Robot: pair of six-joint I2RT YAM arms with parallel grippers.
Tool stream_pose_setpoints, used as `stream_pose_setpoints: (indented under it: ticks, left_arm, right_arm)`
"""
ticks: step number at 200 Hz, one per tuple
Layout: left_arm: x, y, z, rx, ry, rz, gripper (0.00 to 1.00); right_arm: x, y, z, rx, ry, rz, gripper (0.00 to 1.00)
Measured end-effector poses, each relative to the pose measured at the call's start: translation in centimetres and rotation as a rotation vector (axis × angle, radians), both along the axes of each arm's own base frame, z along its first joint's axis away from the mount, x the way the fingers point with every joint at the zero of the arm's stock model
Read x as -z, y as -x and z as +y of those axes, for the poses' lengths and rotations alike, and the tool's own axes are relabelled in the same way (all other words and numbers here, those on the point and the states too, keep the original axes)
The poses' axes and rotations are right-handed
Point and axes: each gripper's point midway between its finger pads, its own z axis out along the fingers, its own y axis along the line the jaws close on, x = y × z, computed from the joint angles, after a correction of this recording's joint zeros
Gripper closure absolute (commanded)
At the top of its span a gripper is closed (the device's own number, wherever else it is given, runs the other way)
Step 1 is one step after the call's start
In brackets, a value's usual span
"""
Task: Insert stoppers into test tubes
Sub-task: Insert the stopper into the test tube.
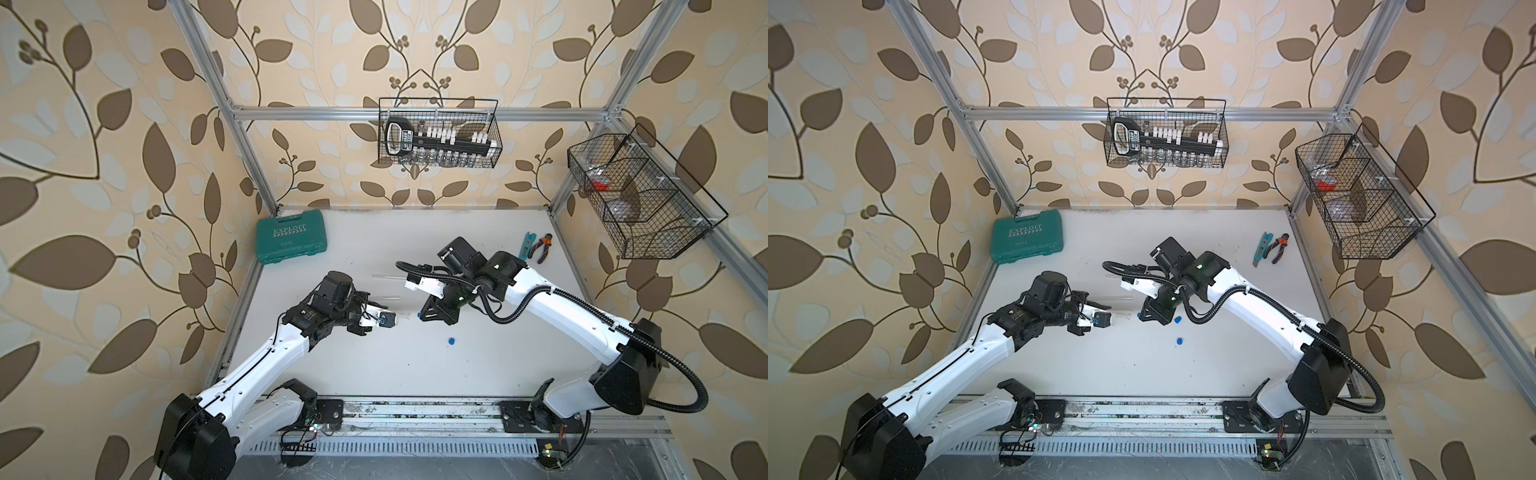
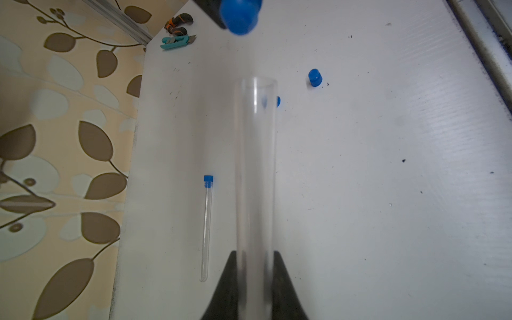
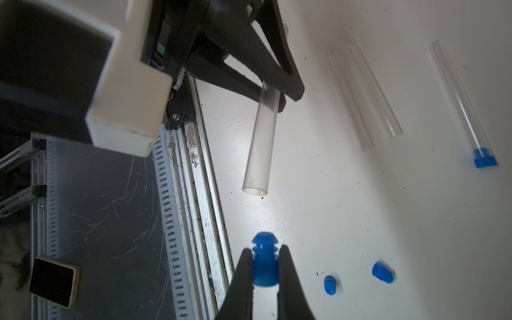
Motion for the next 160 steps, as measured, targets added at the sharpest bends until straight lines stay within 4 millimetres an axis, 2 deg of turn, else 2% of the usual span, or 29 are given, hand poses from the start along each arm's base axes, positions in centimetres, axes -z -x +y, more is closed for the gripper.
stream_pose_setpoints:
  ticks: [43, 160]
  left_arm:
    - [0.6, 0.6, -0.9, 0.044, -0.017, 0.009, 1.0]
    - [0.1, -0.6, -1.0, -0.038, 0.02, 0.026, 1.0]
  right_arm:
    - [-0.1, 0.2, 0.7, -0.019, -0.011, 0.011, 0.89]
    - [0.1, 0.2, 0.7, -0.017, 0.001, 0.012, 0.89]
